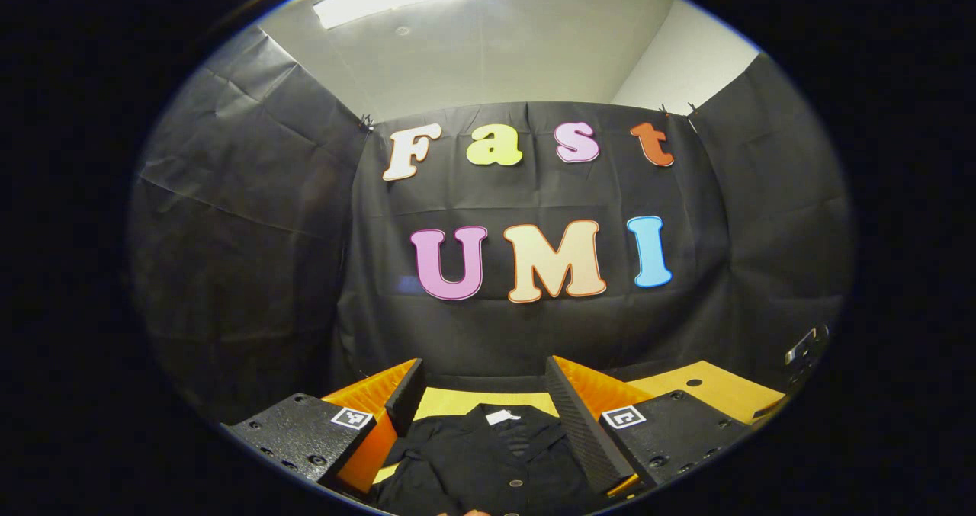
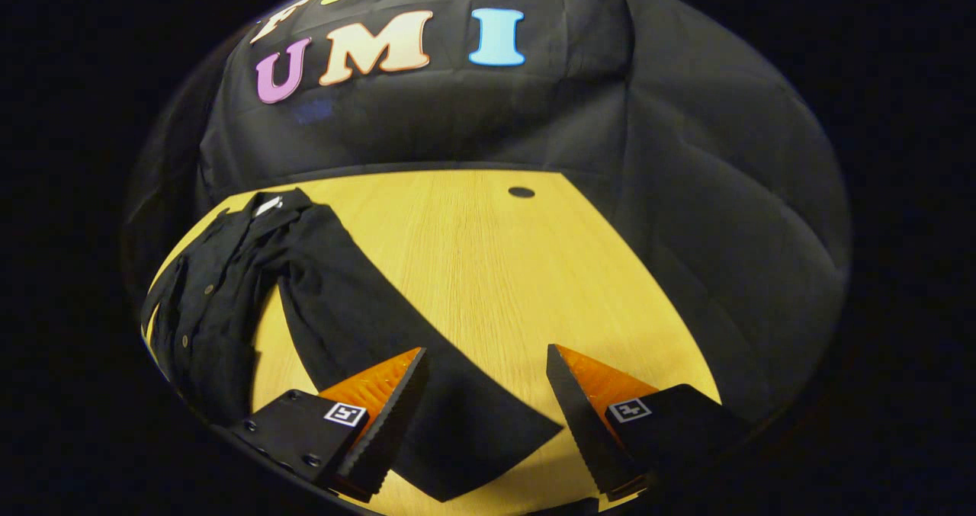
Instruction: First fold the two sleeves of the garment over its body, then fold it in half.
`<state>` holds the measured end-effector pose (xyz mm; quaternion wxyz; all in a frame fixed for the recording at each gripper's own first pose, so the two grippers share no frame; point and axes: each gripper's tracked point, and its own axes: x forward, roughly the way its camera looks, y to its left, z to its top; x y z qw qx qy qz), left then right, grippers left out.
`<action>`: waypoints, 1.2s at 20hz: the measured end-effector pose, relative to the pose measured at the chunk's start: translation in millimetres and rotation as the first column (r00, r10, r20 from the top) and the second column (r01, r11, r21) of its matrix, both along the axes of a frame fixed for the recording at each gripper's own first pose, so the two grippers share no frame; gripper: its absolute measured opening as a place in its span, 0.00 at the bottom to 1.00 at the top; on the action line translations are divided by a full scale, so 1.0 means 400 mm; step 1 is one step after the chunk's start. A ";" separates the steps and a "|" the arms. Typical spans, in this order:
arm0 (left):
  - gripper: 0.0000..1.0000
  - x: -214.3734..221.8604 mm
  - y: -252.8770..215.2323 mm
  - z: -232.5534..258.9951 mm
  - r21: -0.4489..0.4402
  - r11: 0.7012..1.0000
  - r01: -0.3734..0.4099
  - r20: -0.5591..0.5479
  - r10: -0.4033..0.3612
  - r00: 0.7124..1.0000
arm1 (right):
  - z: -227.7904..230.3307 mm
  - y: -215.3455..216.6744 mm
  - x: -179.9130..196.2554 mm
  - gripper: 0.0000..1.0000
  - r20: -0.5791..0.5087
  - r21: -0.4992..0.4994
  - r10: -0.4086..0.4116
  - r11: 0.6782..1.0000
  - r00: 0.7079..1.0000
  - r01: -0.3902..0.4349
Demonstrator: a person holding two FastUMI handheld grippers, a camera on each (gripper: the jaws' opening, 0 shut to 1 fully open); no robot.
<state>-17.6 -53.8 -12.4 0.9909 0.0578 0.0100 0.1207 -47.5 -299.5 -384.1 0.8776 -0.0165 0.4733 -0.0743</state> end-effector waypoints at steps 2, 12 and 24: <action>0.93 0.000 0.007 0.002 0.006 1.000 -0.006 0.000 0.006 1.000 | -0.032 -0.009 -0.019 1.00 -0.046 0.002 -0.013 1.000 0.999 0.013; 0.94 -0.011 0.099 -0.029 -0.024 0.999 -0.025 -0.004 0.025 1.000 | -0.090 0.041 -0.041 0.11 -0.068 0.102 -0.041 0.994 0.997 0.048; 0.94 -0.059 0.342 -0.015 -0.011 0.997 -0.075 -0.004 0.075 0.997 | 0.130 0.228 0.155 0.03 0.134 0.196 -0.149 0.973 0.980 0.121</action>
